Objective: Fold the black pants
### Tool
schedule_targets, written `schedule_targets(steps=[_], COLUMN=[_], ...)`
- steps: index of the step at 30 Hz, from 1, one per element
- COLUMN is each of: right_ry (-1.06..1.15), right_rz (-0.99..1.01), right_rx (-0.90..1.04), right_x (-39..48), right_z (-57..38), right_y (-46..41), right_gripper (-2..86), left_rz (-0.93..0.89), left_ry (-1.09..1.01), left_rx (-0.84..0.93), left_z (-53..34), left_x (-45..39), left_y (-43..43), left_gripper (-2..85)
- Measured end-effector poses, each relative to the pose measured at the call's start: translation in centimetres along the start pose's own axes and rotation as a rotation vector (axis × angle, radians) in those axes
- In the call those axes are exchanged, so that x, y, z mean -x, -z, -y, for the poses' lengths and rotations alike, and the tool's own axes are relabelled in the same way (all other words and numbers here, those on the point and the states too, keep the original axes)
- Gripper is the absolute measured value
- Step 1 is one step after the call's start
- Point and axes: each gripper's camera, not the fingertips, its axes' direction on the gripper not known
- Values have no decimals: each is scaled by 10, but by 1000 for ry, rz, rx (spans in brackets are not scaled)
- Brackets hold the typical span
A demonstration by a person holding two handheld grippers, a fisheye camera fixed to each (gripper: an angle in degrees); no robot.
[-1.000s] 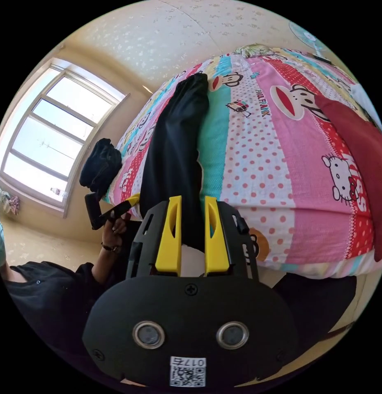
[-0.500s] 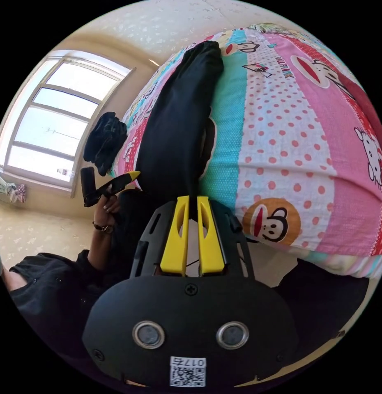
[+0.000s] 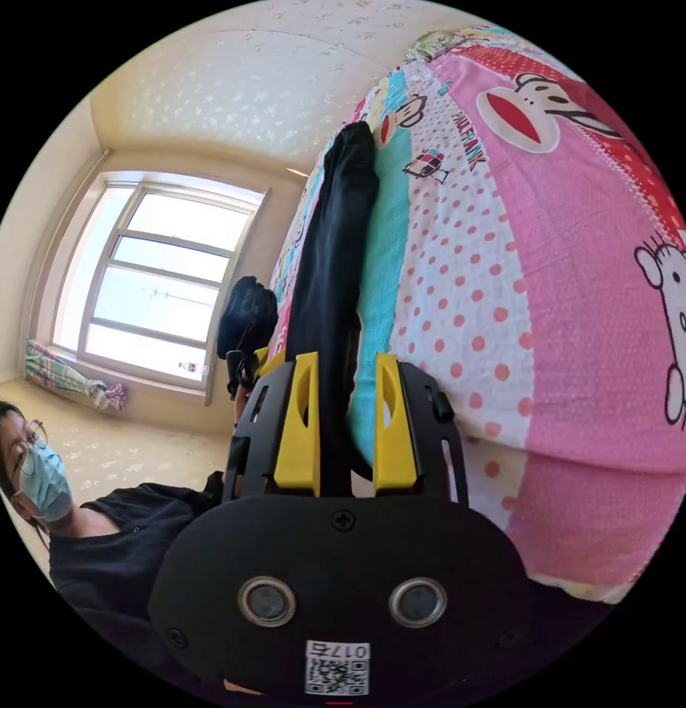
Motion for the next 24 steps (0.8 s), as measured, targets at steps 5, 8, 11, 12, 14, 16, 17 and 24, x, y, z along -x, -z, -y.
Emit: schedule_targets(steps=[5, 8, 11, 12, 14, 16, 17, 24], right_ry=[48, 76, 123, 126, 99, 87, 93, 222], right_rz=[111, 171, 151, 142, 156, 196, 218, 349], right_rx=[24, 49, 2, 10, 64, 134, 175, 236], right_x=[-1, 5, 14, 14, 9, 7, 9, 57], right_z=[-1, -20, -35, -35, -29, -23, -21, -57], right_y=[-18, -26, -18, -17, -14, -14, -13, 27], right_gripper=[109, 103, 97, 92, 68, 50, 44, 27], left_rz=[27, 47, 95, 108, 87, 4, -23, -322], left_ry=[-16, -33, -58, -58, -50, -30, -24, -96], left_rx=[19, 40, 8, 9, 33, 89, 101, 142], left_z=[-34, -59, -79, -82, -83, -85, -87, -139], left_x=[3, 5, 10, 16, 28, 49, 55, 58], left_y=[11, 14, 24, 29, 37, 44, 45, 103], left_gripper=[129, 125, 115, 104, 85, 59, 56, 45])
